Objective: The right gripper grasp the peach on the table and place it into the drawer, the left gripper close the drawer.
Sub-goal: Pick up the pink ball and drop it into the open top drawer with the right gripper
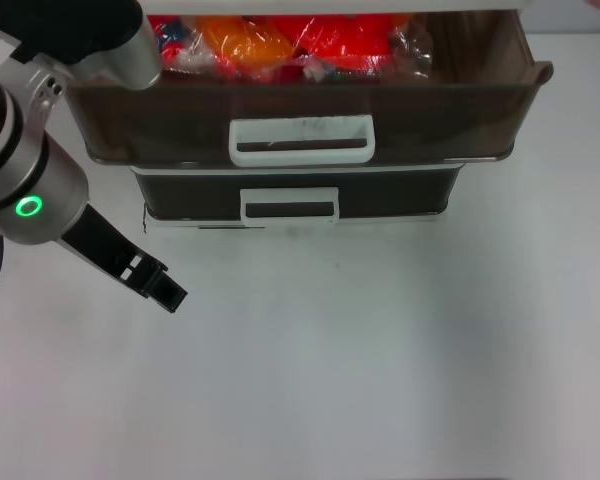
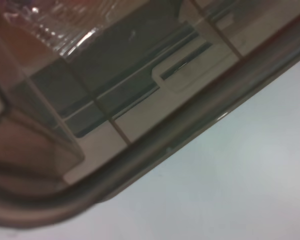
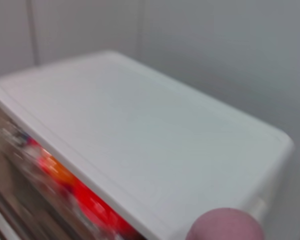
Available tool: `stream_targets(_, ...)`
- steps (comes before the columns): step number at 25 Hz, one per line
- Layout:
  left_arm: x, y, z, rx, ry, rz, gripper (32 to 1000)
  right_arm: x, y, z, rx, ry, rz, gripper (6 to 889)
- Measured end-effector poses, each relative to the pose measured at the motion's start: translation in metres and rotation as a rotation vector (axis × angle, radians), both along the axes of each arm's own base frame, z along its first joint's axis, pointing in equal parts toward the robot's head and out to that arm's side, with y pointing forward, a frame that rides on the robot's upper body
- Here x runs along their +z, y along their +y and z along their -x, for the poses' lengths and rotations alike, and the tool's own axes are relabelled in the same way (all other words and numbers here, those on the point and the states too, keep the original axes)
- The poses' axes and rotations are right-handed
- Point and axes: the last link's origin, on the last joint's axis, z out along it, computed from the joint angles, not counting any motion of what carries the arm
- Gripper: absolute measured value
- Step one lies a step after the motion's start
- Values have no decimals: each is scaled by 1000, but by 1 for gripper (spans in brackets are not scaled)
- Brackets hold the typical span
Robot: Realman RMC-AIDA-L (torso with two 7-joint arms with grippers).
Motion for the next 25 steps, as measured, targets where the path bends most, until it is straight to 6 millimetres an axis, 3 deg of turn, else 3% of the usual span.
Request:
stream_targets(11, -1, 0, -2, -5, -2, 0, 799, -36, 20, 45, 190, 191, 220, 80)
stream_targets(19, -1, 2, -2, -11, -7, -7, 799, -80, 37, 58, 198, 204, 386, 76)
stream_targets(25, -1, 2, -3, -12, -8, -7, 798, -91, 38, 62, 210, 189, 417, 82)
